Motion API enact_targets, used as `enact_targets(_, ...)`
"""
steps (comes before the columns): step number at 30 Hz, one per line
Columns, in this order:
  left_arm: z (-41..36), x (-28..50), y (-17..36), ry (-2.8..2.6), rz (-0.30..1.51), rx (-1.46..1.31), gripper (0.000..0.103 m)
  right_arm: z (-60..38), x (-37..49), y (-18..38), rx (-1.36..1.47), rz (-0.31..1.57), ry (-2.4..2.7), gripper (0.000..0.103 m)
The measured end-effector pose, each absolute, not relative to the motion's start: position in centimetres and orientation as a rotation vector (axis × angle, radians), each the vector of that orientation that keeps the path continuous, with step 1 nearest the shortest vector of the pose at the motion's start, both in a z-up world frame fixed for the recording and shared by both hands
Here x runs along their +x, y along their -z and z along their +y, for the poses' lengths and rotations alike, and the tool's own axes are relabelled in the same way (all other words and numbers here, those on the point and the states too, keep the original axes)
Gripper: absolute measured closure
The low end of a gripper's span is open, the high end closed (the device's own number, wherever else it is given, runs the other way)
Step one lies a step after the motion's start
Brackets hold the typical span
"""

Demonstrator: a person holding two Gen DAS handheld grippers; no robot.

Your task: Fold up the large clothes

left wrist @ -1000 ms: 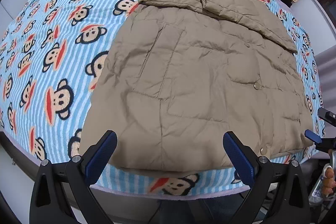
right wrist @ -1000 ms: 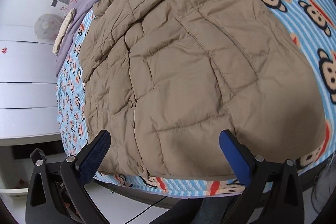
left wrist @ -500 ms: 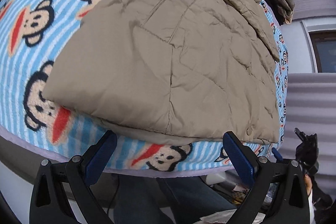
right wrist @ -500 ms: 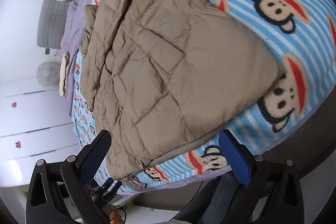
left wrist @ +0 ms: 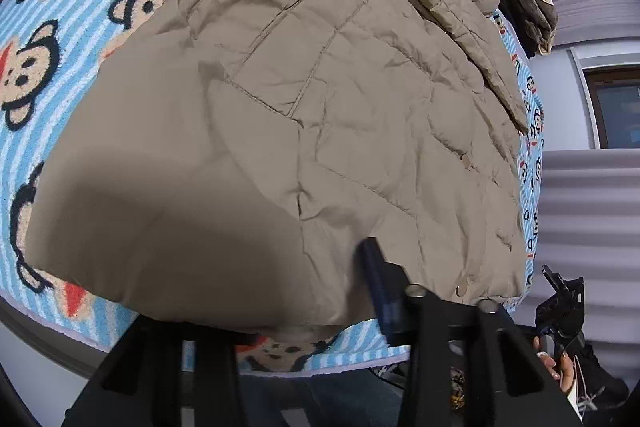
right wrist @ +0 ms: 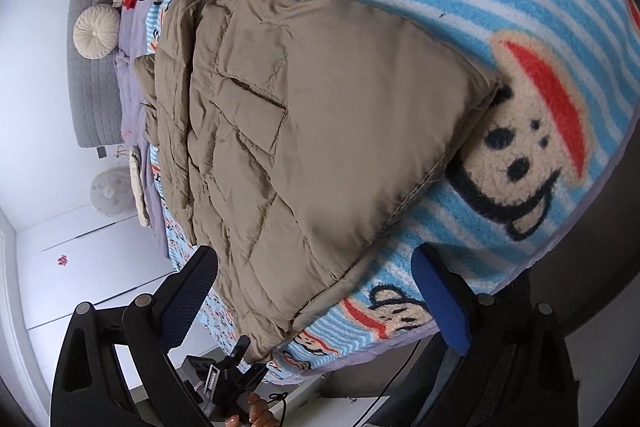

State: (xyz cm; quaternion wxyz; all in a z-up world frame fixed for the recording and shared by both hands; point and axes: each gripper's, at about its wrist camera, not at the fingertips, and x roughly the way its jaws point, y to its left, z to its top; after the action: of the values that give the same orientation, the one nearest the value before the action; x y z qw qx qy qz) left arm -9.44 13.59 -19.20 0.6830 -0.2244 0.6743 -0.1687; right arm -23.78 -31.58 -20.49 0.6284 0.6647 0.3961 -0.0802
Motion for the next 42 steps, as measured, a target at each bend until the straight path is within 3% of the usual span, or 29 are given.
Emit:
enact_targets(2,13.6,-9.3,19.0,0.387,1.498,-0.512,0.083,-31.8,-23.8,20.8,1.556,0.881,0.172,0.011)
enact_targets(6,13.3,-9.4,17.9,0.412,1.455,-0.474,0.089,-32.1,-23.8,21.7,1.599,0.865,0.175,0.041)
enact_targets(9,13.4,-9.3,17.2,0.431,1.433,-0.464,0.09,-32.2,-24.1,21.8,1.584,0.864,0.198,0.091)
enact_targets(26,12.6,-3.6,8.1,0.443,1.244,-0.458,0.092,-35.5,-16.5,13.5,1.376,0.824,0.015,0.095)
enact_targets(35,8.1,7.3,1.4,0.384,1.073,-0.416,0.092,-40.1,-4.6,6.3,1.197,0.79,-0.136,0.095)
enact_targets(42,5.0,18.4,3.1,0.355,1.106,-0.355,0.092,-42.8,6.6,3.8,1.05,0.827,-0.164,0.095)
